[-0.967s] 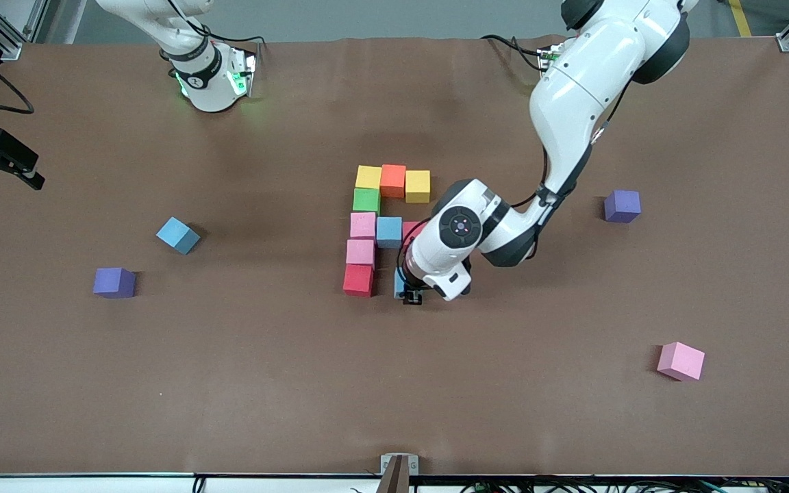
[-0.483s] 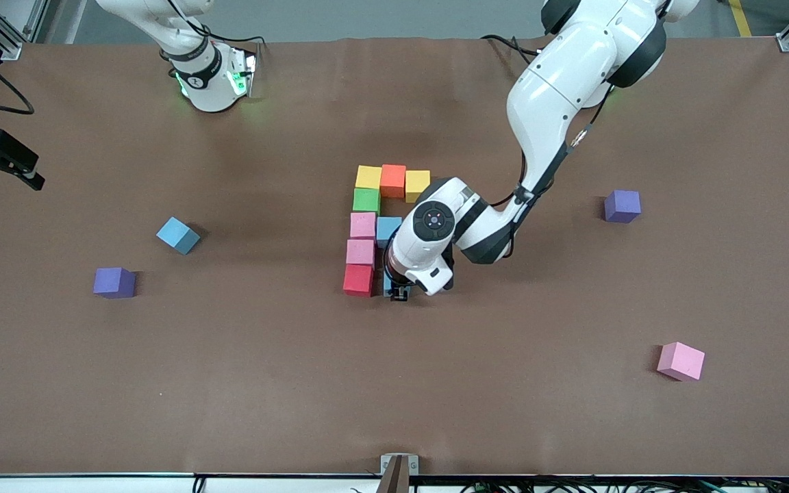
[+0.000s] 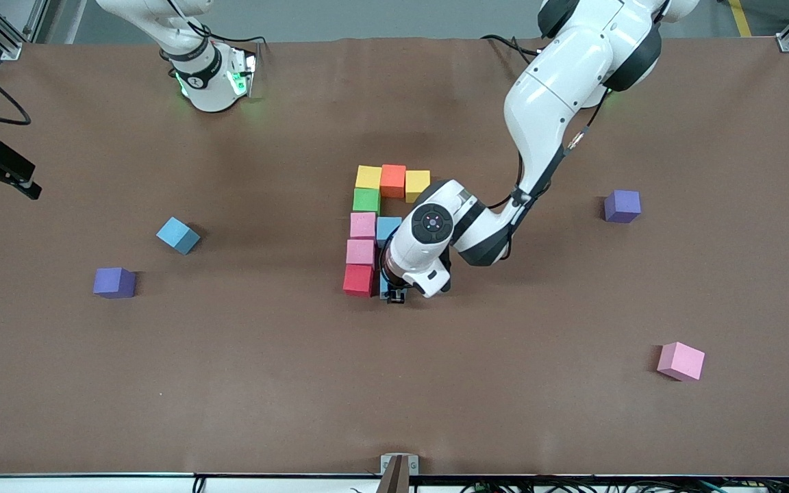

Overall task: Arrange 11 blocks into digit 3
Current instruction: 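Lower the light blue block beside the bottom red block and open the left gripper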

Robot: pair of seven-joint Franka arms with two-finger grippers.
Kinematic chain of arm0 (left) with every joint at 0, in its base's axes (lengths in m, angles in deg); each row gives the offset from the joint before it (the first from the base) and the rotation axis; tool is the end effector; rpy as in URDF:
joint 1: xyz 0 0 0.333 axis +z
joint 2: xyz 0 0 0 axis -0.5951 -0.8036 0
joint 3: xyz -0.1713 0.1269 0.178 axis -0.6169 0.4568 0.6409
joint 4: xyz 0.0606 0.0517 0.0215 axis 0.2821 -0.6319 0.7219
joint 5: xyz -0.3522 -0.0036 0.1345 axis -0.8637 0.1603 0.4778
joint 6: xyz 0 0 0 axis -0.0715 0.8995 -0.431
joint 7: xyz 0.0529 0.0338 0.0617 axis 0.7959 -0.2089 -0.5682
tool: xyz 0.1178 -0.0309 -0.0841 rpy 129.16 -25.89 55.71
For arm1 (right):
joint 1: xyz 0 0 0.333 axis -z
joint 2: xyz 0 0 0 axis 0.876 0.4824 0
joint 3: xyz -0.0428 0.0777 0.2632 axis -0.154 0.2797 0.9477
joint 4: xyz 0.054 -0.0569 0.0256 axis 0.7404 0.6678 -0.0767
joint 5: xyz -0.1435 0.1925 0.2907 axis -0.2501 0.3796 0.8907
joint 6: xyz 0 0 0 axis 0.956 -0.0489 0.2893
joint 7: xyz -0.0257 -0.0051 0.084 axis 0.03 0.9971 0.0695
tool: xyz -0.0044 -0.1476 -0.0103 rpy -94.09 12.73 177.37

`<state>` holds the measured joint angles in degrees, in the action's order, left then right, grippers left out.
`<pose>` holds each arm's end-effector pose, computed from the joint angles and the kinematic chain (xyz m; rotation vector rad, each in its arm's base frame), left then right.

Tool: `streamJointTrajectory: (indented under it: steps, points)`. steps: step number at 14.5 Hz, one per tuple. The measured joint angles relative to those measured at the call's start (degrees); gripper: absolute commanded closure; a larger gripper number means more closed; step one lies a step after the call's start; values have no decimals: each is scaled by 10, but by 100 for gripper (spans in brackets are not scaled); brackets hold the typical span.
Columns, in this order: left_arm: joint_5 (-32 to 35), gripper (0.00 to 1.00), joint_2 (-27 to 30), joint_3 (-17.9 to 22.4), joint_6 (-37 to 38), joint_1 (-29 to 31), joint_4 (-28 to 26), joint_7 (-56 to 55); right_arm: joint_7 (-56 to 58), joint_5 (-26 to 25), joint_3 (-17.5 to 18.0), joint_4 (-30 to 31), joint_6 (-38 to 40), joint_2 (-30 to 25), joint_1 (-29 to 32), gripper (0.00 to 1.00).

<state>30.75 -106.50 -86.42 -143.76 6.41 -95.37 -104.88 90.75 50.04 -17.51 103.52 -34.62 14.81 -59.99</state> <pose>0.5409 -0.4966 0.1458 2.0768 2.0738 -0.2293 0.5389 -0.0440 0.5563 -3.1275 0.0001 -0.2162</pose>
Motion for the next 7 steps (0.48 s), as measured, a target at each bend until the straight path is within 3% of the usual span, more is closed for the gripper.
streamJointTrajectory:
  steps: [7]
  points:
    - [0, 82, -8, 0, -6, -13, 6, -10, 0, 0, -1, -22, 13, 31, 0, 0]
